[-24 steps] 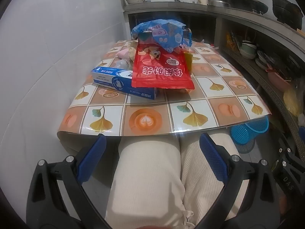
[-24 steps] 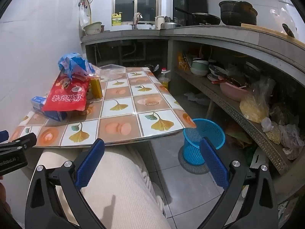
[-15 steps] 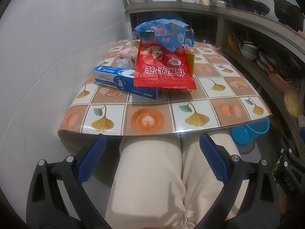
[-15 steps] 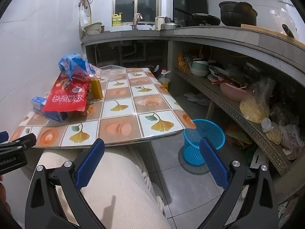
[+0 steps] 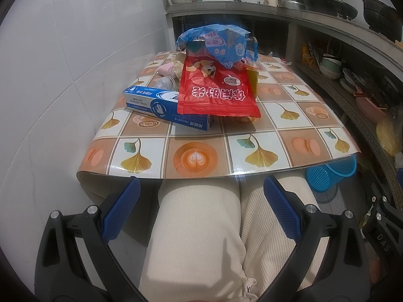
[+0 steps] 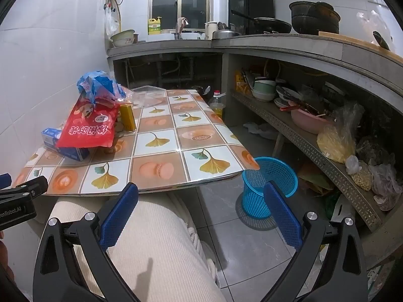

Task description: Collect trash

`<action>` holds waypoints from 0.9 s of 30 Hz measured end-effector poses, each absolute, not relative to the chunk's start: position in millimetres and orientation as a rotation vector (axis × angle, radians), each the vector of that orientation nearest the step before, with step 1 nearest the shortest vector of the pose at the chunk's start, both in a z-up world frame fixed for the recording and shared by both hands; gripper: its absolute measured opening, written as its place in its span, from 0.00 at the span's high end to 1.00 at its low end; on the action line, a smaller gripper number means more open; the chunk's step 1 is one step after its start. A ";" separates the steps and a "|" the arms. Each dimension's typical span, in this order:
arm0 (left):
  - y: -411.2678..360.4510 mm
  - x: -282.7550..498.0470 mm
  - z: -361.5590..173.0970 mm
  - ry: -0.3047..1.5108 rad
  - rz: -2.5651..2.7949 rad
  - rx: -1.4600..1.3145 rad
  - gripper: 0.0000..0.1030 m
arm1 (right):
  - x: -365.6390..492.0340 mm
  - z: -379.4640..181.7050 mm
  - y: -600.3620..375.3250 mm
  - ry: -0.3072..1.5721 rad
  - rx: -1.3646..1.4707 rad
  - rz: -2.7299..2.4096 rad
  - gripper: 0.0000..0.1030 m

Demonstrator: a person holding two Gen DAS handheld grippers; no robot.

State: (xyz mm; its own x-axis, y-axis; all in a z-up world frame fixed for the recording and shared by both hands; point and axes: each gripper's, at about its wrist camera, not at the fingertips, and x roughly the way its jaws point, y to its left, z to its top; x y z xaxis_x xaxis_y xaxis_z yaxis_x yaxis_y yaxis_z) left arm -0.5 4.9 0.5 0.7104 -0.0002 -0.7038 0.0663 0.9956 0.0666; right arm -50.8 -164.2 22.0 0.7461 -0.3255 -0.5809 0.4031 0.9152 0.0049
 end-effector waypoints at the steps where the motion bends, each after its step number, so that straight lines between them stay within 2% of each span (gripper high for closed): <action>1: 5.1 -0.9 0.7 0.780 -0.037 0.090 0.08 | -50.8 22.0 -164.5 0.609 0.134 -0.400 0.06; 27: 4.9 1.0 0.4 0.781 -0.034 0.090 0.08 | -50.7 22.9 -165.2 0.606 0.136 -0.398 0.06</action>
